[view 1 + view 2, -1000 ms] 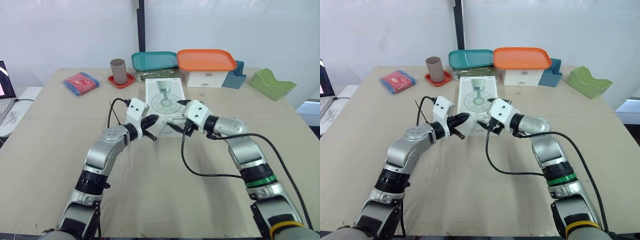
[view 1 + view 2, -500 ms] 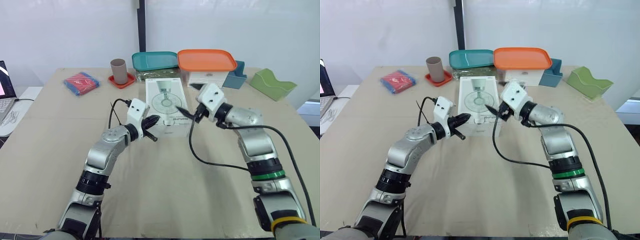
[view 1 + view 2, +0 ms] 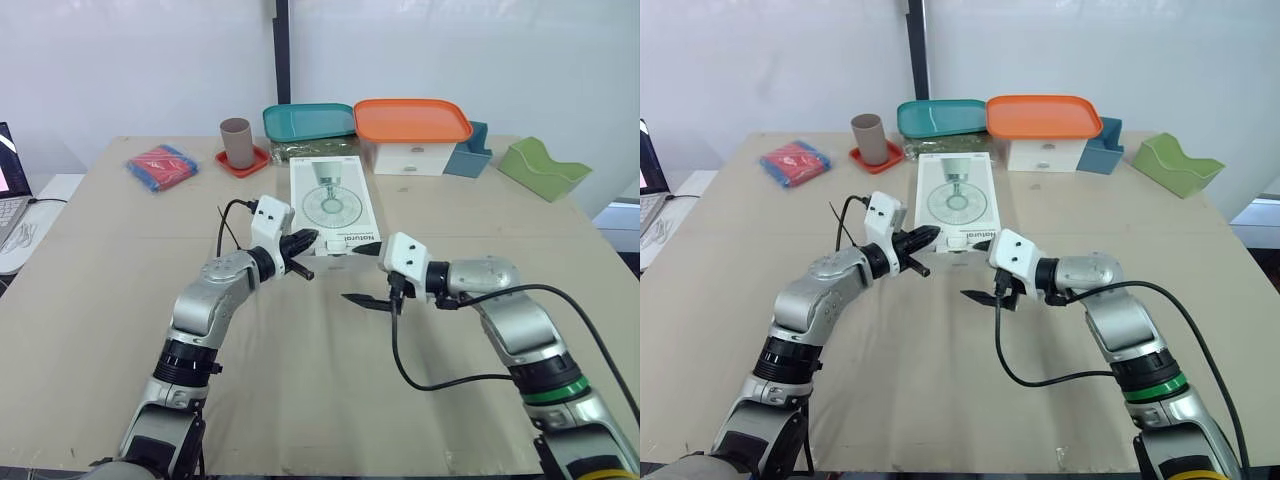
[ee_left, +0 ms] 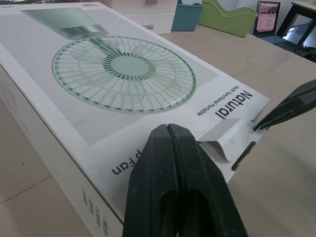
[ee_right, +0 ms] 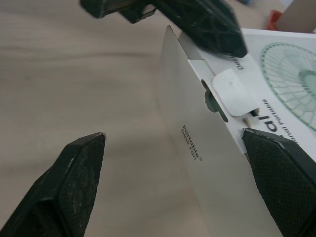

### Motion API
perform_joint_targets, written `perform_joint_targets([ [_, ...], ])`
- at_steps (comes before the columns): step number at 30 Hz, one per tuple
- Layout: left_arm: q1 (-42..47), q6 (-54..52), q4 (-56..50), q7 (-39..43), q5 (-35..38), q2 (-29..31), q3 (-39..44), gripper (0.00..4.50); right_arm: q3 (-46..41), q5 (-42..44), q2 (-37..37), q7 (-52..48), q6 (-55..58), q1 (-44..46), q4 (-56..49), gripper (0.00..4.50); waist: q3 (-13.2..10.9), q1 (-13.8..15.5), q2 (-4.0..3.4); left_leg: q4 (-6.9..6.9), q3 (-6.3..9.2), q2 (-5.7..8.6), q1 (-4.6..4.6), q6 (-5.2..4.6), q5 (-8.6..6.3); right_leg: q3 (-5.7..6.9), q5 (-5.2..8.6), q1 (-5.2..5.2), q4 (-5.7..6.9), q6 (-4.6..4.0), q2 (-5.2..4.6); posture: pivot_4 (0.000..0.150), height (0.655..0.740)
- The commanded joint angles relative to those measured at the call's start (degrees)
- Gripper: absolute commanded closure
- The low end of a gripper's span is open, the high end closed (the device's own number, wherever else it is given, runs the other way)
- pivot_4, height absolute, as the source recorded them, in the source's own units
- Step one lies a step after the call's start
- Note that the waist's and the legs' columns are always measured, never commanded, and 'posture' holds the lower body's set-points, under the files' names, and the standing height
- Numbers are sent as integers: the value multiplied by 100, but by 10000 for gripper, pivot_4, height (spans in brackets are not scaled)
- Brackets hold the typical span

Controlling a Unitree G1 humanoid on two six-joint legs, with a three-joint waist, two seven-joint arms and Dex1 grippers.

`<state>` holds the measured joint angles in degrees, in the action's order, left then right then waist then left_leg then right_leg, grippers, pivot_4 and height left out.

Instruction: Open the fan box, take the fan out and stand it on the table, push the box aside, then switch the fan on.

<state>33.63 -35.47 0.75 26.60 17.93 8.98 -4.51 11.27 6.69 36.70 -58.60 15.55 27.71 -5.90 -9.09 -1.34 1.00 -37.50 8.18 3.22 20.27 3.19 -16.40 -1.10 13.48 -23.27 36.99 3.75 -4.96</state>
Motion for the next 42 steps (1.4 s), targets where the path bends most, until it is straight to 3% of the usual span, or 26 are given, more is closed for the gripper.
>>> perform_joint_targets([
  [1,39,-82,90,-49,-15,38,73,44711,98,224,273,-410,386,-181,-377,0,0,0,0,0,0,0,0,0,0,0,0,0,0,0,0,1500,7400],
  [10,89,-83,158,-26,5,60,107,44711,82,727,781,-947,1301,-648,-951,0,-2,-2,7,0,0,0,1,0,-1,0,1,0,-1,3,1,1500,7400],
  [22,57,-76,139,-23,26,22,89,44711,-1033,1375,101,94,1813,-524,136,0,-2,3,8,-1,-2,-1,1,0,-2,-1,0,-1,-1,3,0,1500,7400],
  [30,59,-95,108,-48,48,-7,81,44711,-1117,1510,-439,672,2052,-334,314,0,-2,5,8,-2,-1,0,1,0,-1,-1,-1,-1,-1,2,0,1500,7400],
  [42,-24,-140,-1,-75,43,9,57,44711,-1127,2211,-100,43,2550,-427,-253,0,-2,3,8,-2,-2,0,1,-3,-3,0,-1,-1,-1,2,0,1500,7400],
])
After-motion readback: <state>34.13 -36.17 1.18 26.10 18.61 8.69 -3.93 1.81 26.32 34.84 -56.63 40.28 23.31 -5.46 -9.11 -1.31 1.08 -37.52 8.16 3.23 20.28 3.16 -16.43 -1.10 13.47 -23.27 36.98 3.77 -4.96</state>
